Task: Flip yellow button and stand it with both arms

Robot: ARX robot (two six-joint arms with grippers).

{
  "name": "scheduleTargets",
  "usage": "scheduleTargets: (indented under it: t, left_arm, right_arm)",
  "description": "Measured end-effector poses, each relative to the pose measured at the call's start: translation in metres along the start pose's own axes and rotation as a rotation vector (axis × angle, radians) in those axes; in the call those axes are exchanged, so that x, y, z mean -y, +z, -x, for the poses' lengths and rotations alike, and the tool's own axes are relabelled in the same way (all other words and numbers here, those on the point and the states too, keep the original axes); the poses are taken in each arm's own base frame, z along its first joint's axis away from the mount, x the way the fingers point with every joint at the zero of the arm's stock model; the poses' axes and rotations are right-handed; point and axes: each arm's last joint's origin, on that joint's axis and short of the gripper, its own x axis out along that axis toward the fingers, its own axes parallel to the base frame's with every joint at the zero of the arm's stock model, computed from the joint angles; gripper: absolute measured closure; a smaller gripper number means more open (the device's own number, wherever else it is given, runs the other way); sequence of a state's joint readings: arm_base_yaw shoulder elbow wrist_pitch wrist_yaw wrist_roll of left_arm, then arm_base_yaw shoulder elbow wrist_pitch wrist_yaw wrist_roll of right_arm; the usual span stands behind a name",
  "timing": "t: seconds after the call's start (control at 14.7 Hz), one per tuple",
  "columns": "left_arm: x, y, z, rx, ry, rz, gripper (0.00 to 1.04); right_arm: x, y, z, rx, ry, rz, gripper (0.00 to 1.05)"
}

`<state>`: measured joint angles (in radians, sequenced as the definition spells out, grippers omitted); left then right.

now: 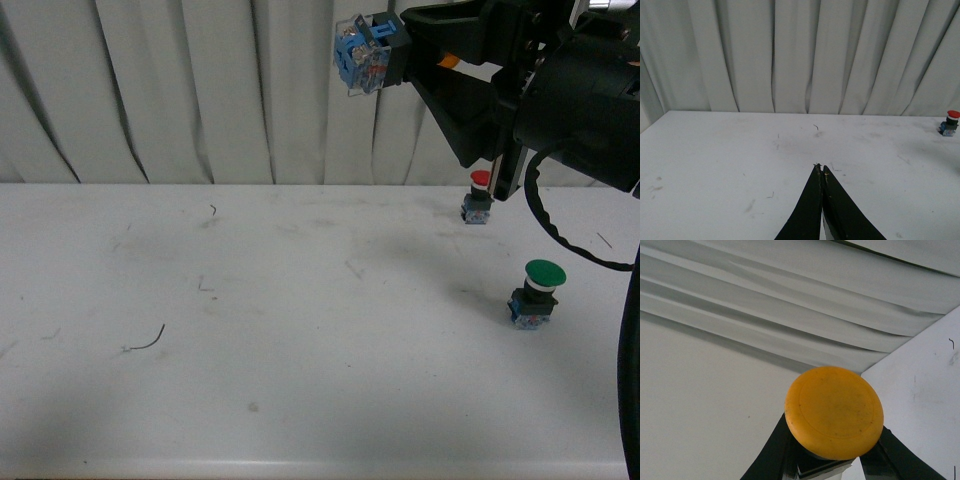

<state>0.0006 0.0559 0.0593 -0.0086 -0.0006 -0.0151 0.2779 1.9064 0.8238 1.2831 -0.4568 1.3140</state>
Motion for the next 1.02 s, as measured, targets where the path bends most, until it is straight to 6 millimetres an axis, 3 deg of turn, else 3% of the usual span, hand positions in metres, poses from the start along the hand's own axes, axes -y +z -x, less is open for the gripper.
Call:
scheduleTargets:
  t: [0.2,0.27,0.61,0.75,0.95,1.02]
  left_arm:
    - [0.000,-0.004,0.000,0.009,0.000,0.000,1.03]
    - [0.000,-0.013,0.000,0.002,-0.001,0.000,1.03]
    - [0.000,-0.013,0.000,0.004,0.000,0.000,1.03]
    - [0.000,-0.013,0.000,0.004,0.000,0.000,0.66]
    - [0.000,-0.013,0.000,0.004,0.000,0.000,0.41]
    - [0.000,-0.013,0.000,0.004,0.000,0.000,0.28]
  right_arm:
    - [0.000,-0.002,-0.001,-0.005,0.001,0.004,0.76]
    - [-0.001,-0.003,-0.001,-0.008,0.002,0.004,0.76]
    - [-0.001,-0.003,-0.001,-0.006,0.001,0.006,0.76]
    - [-0.005,-0.003,-0.001,0.018,0.000,0.154,0.76]
    - [-0.010,0.005,-0.008,0.087,-0.164,0.381,0.76]
    - [-0.005,0.014,-0.009,0.123,-0.294,0.510,0.76]
